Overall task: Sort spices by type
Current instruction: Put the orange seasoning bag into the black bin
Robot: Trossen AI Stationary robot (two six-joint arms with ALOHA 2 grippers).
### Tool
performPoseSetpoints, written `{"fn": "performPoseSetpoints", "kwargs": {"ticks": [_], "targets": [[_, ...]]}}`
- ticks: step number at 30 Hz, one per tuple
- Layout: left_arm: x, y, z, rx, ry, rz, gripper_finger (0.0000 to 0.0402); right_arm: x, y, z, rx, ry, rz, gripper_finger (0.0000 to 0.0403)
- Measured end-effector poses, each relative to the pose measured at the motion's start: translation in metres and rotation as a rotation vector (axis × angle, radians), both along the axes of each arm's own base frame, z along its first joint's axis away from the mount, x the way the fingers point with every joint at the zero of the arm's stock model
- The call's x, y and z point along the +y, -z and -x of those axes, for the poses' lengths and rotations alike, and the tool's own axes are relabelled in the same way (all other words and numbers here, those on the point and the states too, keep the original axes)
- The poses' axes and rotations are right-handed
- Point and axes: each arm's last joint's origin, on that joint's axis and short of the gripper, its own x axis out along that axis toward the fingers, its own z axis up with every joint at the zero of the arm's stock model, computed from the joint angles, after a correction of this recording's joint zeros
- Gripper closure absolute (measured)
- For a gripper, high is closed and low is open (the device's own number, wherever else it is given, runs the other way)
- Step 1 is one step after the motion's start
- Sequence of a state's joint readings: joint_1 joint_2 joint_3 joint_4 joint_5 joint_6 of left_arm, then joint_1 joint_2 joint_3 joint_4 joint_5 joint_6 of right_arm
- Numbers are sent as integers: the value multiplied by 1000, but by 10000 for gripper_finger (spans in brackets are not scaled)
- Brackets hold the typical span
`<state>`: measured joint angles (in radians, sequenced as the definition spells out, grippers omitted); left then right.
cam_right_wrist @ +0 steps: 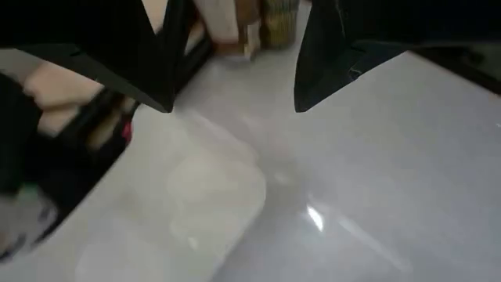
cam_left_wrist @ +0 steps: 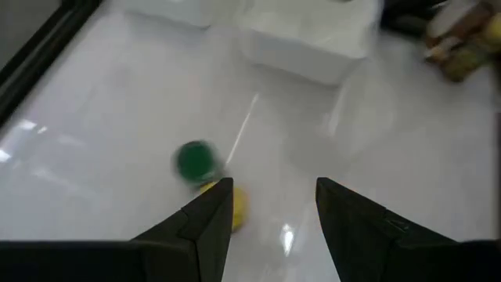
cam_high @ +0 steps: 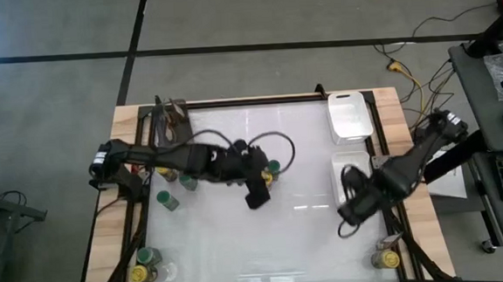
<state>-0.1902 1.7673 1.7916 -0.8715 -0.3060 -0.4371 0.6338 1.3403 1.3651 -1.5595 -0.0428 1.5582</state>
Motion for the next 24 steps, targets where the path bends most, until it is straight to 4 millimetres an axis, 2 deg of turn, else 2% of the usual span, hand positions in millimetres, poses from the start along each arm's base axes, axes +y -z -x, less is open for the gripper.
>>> {"fn": "performPoseSetpoints", "kwargs": {"ticks": [4,7,10,18,24], "targets": [[-24,7,-2,-37,57,8,235,22,15,-2,123,-125,-51,131],[-34,12,1,-24,80,11,235,34,26,-4,202,-268,-111,122],[-42,13,4,-17,80,8,235,42,35,-7,293,-339,-200,118],[-50,14,6,-24,50,-34,235,59,63,-18,434,-571,-334,129],[-53,18,10,11,45,-35,235,69,66,-11,438,-752,-387,137]]}}
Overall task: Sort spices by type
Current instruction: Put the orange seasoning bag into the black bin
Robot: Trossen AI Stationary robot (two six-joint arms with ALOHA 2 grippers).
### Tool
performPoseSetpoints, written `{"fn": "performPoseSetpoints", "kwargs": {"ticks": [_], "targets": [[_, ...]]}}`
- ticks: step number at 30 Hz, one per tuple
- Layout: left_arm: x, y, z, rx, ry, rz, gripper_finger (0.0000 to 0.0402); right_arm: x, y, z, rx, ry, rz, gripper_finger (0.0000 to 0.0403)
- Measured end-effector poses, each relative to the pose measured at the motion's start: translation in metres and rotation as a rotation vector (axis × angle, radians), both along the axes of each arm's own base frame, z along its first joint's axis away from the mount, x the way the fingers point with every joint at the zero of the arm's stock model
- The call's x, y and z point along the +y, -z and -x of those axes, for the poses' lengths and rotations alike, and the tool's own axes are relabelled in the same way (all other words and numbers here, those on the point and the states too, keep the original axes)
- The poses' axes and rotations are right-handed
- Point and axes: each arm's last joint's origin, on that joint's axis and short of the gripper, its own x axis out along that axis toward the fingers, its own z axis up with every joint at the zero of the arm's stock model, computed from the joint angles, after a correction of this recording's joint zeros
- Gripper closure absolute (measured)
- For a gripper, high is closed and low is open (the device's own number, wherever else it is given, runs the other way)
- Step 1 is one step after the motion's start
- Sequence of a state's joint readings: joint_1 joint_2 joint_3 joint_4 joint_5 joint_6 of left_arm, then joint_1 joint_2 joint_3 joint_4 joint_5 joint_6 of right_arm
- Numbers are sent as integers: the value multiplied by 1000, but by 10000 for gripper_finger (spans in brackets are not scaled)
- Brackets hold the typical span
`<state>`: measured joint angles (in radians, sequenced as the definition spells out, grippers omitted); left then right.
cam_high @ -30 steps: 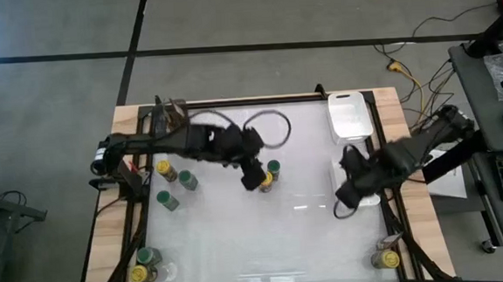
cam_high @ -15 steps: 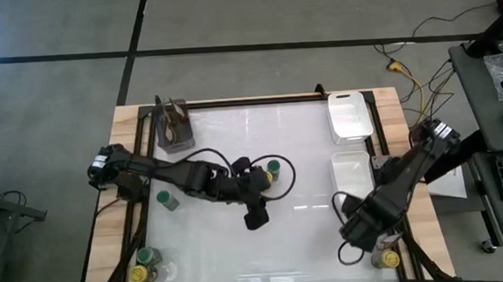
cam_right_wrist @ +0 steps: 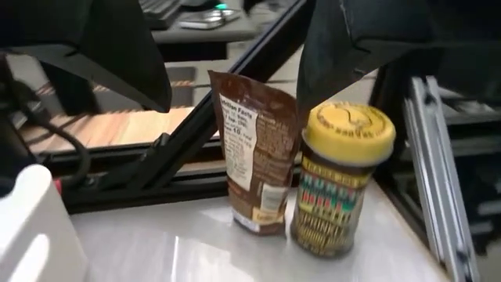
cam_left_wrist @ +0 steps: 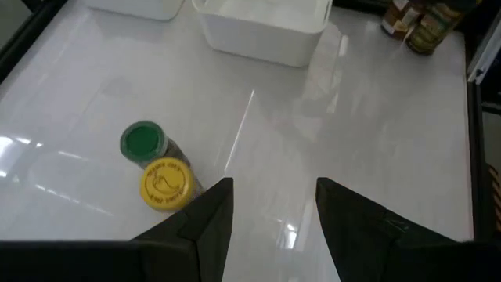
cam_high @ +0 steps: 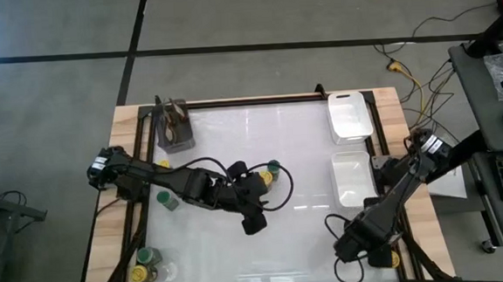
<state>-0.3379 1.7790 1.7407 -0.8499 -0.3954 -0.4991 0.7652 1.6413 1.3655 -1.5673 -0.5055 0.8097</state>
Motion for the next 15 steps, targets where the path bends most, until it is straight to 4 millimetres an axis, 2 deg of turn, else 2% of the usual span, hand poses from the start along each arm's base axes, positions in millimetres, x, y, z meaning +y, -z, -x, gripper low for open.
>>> {"fn": "performPoseSetpoints", "kwargs": {"ticks": [5,15], "targets": [[0,1,1,-1,-27,-22,235,3,5,1,6,-9,5,131],[1,1,0,-15,-60,-37,235,15,36,-9,92,36,43,120]]}}
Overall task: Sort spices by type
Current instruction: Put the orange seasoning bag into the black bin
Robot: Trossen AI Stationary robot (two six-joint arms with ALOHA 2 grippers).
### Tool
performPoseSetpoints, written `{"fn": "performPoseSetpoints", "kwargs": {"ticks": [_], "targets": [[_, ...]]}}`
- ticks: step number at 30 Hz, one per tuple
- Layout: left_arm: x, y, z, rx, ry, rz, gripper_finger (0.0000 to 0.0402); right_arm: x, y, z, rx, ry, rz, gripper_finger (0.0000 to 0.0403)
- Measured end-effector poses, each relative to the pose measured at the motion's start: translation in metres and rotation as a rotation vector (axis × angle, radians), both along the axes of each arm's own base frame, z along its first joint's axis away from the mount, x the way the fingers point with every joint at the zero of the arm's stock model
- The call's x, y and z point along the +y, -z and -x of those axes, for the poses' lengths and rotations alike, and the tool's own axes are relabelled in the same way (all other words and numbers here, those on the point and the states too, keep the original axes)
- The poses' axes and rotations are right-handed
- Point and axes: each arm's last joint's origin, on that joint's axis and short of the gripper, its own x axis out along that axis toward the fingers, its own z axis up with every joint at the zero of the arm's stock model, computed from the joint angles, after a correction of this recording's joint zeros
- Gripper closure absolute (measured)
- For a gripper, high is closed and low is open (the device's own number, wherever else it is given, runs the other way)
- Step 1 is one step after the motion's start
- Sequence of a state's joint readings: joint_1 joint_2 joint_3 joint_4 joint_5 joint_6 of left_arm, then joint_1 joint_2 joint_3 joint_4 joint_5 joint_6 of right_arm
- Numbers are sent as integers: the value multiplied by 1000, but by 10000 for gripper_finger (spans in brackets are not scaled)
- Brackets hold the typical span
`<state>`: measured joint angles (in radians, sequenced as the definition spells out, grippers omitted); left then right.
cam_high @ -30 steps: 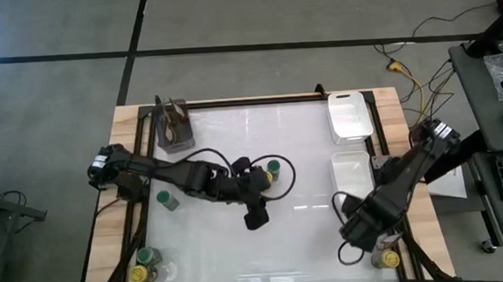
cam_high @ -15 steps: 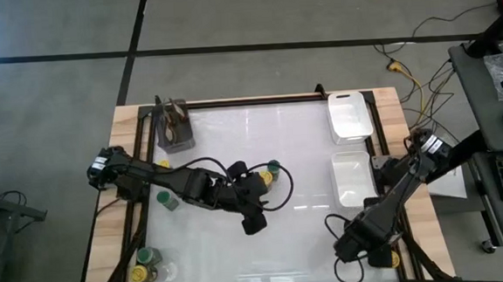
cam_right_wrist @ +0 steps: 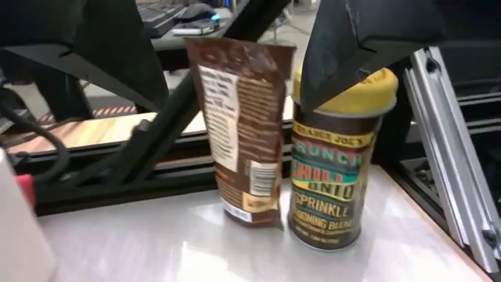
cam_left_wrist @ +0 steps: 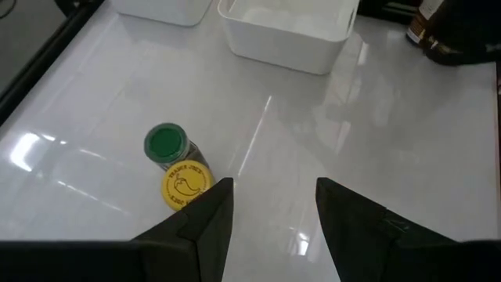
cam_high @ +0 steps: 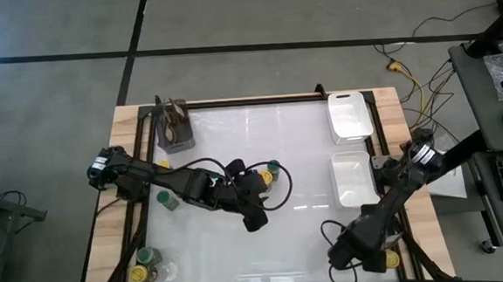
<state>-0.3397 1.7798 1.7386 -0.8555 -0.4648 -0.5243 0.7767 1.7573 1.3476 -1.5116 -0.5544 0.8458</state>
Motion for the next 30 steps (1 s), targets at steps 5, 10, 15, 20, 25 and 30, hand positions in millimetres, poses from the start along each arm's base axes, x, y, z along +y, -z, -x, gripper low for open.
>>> {"fn": "performPoseSetpoints", "kwargs": {"ticks": [5,10,15,20,25,30], "targets": [[0,0,0,-1,-6,6,235,5,11,-3,20,18,12,121],[0,0,0,-1,-6,6,235,6,20,-7,43,32,28,119],[0,0,0,-2,-8,8,235,7,31,-7,67,32,46,113],[-1,0,1,-1,-5,8,235,6,40,-5,85,26,55,116],[-2,0,1,3,-2,7,235,5,42,-4,86,32,60,133],[-2,0,1,3,-2,7,235,3,49,0,90,11,52,148]]}}
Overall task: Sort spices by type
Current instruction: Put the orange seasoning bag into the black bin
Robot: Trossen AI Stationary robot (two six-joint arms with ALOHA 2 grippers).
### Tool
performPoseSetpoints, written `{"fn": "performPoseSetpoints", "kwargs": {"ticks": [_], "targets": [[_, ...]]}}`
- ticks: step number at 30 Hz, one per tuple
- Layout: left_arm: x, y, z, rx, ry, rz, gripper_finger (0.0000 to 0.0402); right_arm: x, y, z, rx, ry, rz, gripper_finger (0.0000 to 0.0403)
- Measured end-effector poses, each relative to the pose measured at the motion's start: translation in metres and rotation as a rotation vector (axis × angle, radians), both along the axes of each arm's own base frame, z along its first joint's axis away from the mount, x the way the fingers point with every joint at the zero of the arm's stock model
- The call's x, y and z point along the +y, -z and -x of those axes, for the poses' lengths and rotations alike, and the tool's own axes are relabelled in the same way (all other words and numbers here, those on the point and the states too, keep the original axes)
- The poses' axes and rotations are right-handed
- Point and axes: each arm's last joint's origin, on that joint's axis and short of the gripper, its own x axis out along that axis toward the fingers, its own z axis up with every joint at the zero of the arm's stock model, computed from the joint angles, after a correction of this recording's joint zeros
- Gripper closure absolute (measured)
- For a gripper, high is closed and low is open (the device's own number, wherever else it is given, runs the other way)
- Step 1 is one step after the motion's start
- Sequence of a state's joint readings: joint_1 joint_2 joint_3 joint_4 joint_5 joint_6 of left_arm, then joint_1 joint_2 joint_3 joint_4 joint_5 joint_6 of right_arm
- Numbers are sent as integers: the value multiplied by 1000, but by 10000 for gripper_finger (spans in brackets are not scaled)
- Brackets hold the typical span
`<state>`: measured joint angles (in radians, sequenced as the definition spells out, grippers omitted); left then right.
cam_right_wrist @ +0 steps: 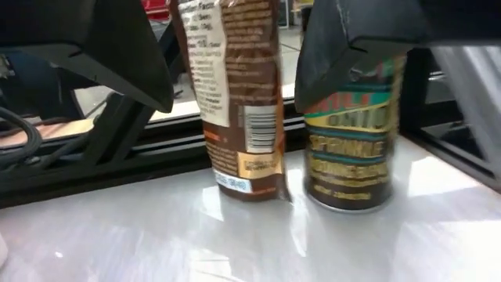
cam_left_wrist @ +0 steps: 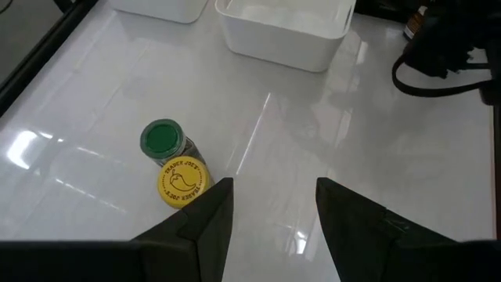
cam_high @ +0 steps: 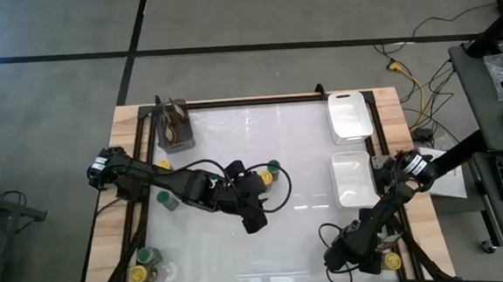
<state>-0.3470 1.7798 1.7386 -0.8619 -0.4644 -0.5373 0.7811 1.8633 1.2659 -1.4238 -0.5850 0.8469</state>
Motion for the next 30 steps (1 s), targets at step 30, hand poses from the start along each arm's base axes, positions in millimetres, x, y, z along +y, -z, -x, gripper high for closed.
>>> {"fn": "performPoseSetpoints", "kwargs": {"ticks": [30], "targets": [[0,0,0,-2,-2,2,235,-11,41,21,53,29,-79,184]]}}
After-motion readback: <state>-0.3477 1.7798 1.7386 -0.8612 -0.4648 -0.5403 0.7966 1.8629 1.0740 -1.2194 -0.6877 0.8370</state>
